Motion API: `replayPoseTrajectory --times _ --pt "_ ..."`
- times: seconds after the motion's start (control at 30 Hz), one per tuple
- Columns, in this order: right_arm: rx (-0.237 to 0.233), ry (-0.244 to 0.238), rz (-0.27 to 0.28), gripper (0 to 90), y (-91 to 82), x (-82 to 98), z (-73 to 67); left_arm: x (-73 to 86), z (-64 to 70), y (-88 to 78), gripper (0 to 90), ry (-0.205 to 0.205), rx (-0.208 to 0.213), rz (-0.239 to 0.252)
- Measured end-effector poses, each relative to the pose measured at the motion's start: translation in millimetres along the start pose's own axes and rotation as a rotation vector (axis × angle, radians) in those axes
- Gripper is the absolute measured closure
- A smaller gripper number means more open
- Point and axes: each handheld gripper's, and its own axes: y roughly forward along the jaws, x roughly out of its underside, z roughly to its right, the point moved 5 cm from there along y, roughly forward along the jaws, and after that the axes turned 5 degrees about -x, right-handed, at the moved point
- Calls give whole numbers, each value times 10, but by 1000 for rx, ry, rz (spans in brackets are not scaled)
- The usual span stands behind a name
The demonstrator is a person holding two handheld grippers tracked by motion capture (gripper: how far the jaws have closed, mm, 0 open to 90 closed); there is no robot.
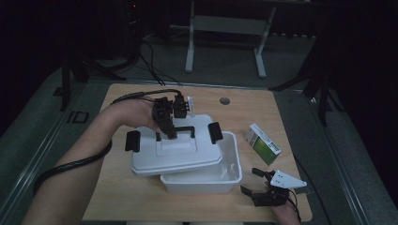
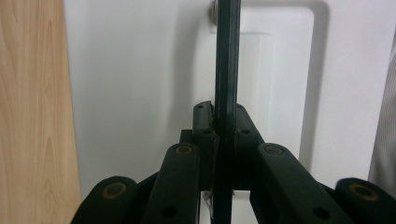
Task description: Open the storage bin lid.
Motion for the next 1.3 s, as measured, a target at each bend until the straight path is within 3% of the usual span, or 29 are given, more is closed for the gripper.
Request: replayPoseTrajectory --times 0.53,0.77,1.3 --pt "2 -5 -6 133 11 -3 -4 609 -10 -105 843 -88 -24 -13" --pt "4 -2 -6 133 11 -2 -3 876 11 -119 843 -120 -33 9" --pt "9 -1 -6 133 15 -7 0 1540 53 -121 843 -232 -53 -1"
